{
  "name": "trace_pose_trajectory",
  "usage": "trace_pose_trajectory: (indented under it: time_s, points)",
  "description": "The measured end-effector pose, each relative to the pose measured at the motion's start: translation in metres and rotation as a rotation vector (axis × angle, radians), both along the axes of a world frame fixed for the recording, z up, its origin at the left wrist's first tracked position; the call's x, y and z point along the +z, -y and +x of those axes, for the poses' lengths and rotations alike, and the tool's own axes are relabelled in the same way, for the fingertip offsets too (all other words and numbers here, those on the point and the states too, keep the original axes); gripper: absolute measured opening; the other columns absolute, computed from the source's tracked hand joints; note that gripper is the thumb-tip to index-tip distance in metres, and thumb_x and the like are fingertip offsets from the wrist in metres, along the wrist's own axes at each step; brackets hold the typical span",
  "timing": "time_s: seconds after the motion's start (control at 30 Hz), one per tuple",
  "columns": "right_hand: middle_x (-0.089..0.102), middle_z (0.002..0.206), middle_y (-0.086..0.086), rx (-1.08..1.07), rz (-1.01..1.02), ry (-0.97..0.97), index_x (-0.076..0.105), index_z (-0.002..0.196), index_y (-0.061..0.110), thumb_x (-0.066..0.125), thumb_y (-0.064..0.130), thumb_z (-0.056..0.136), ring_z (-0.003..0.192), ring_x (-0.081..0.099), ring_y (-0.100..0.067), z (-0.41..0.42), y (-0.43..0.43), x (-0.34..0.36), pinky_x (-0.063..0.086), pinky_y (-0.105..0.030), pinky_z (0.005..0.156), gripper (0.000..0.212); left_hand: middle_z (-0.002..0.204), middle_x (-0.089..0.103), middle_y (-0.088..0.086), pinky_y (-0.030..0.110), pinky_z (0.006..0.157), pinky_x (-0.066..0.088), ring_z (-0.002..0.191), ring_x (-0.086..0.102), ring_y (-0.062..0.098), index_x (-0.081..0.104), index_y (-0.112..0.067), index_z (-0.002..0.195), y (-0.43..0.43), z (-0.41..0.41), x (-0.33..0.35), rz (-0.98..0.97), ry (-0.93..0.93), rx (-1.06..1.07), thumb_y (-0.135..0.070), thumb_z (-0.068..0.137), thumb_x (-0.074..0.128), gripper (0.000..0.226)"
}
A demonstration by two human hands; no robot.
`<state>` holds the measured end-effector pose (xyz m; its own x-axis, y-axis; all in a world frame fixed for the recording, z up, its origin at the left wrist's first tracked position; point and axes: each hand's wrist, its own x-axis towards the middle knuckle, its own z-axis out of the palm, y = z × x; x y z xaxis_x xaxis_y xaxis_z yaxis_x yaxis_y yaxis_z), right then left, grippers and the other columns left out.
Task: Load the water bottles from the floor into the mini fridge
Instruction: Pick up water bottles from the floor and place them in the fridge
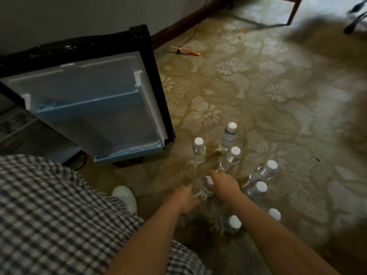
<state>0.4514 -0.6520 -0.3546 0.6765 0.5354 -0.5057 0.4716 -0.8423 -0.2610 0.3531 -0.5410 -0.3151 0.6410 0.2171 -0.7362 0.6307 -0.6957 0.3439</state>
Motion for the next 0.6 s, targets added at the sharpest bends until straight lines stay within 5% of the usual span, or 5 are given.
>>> trace_pose_trajectory:
  time_s: [0.2, 0.47, 0.6]
  points:
    - [0.059, 0.120, -0.011, -0.004, 0.033, 0.012, 0.039, 0.129, 0.017, 0.050, 0.034, 0.093, 0.109, 0.059, -0.028, 0.005, 0.001, 0.003, 0.051, -0.040, 0.090, 0.041, 0.153, 0.028, 0.007, 0.038, 0.114, 0.030, 0.139, 0.030, 0.025, 0.023, -0.017, 0.147, -0.005, 0.003, 0.000, -0.072, 0.052, 0.079, -0.035, 0.087, 0.060, 0.073]
    - [0.062, 0.085, -0.003, -0.030, 0.452, 0.042, 0.053, 0.097, 0.015, 0.060, 0.036, 0.087, 0.082, 0.060, -0.023, 0.005, -0.002, 0.072, 0.049, -0.037, 0.073, 0.024, 0.142, 0.044, 0.001, 0.030, 0.103, 0.037, 0.128, 0.045, 0.018, 0.033, -0.021, 0.141, -0.008, -0.002, 0.017, -0.249, 0.253, 0.232, -0.021, 0.076, 0.074, 0.076]
    - [0.054, 0.070, 0.001, 0.015, 0.594, 0.041, 0.052, 0.089, 0.010, 0.061, 0.035, 0.087, 0.071, 0.055, -0.022, 0.006, -0.020, 0.128, 0.043, -0.037, 0.065, 0.026, 0.132, 0.050, -0.005, 0.029, 0.094, 0.046, 0.116, 0.051, 0.014, 0.036, -0.025, 0.138, -0.020, 0.001, 0.032, -0.232, 0.447, 0.317, -0.029, 0.071, 0.078, 0.079]
